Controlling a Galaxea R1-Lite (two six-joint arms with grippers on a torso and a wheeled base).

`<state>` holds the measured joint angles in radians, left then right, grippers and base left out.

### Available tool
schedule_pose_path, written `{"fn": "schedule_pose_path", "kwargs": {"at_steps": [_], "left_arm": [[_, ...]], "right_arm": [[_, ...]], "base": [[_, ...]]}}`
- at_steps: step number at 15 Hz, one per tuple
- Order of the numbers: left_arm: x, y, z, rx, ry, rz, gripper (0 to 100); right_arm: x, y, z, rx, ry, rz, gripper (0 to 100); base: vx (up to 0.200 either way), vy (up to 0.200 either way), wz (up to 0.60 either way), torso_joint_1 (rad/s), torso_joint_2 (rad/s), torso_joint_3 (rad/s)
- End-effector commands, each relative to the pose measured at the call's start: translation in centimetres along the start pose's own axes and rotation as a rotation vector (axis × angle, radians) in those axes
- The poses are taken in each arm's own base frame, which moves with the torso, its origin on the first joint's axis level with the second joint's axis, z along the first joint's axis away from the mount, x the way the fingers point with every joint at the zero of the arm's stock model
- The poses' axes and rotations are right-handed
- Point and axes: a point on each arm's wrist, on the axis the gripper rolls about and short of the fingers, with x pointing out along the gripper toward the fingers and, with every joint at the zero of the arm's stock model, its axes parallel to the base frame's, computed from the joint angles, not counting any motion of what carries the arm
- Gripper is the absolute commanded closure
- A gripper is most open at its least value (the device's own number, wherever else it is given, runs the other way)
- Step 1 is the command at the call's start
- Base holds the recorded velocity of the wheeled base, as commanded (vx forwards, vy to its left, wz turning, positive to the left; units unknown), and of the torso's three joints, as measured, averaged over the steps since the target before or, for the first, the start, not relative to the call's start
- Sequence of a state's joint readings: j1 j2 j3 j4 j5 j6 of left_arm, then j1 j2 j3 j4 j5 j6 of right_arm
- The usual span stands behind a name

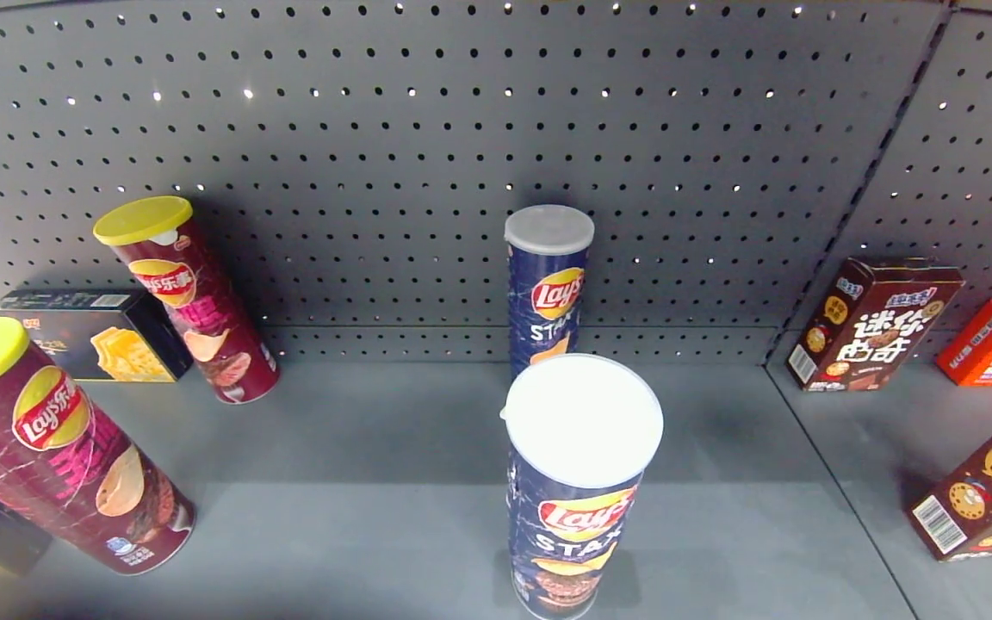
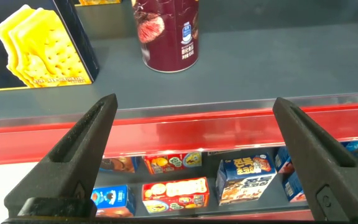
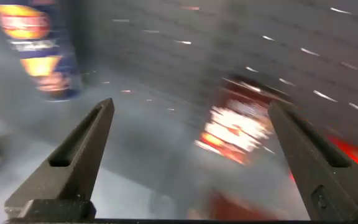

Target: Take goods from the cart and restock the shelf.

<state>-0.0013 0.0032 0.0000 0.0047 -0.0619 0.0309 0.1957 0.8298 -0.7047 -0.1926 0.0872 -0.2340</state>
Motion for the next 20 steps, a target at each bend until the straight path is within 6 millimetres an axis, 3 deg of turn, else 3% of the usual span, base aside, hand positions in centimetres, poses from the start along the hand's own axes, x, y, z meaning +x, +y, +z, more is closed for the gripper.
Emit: {"fn": "schedule_pose_path", "kwargs": {"at_steps": [1,4,6,7,10,12,20], "left_arm": [[0.0,0.0,0.0,0.000,0.001,0.000,0],[0.0,0.0,0.0,0.000,0.000,0.000,0],[0.0,0.0,0.0,0.000,0.001,-0.001,0],[0.0,0.0,0.0,0.000,0.001,0.002,0],[0.0,0.0,0.0,-0.002,0.001,0.000,0],[0.0,0.0,0.0,0.000,0.001,0.000,0],[0.0,0.0,0.0,0.000,0.001,0.002,0]], "right_arm": [[-5.7,0.5,-2.5,0.026,-0.039,-0.246,0],[-9.0,2.7,-7.4,0.058,0.004,-0.407,0],[-11.7,5.1,-12.5,0.098,0.043,-0.402,0],[-11.6,5.5,-14.7,0.130,0.080,-0.407,0],[-10.8,5.7,-18.0,0.197,0.129,-0.407,0],[-11.0,5.8,-18.9,0.211,0.233,-0.449,0],[-11.0,5.7,-18.9,0.228,0.213,-0.400,0]], "base": [[0.000,0.000,0.00,0.000,0.00,0.000],[0.000,0.000,0.00,0.000,0.00,0.000],[0.000,0.000,0.00,0.000,0.00,0.000],[0.000,0.000,0.00,0.000,0.00,0.000],[0.000,0.000,0.00,0.000,0.00,0.000],[0.000,0.000,0.00,0.000,0.00,0.000],[0.000,0.000,0.00,0.000,0.00,0.000]]}}
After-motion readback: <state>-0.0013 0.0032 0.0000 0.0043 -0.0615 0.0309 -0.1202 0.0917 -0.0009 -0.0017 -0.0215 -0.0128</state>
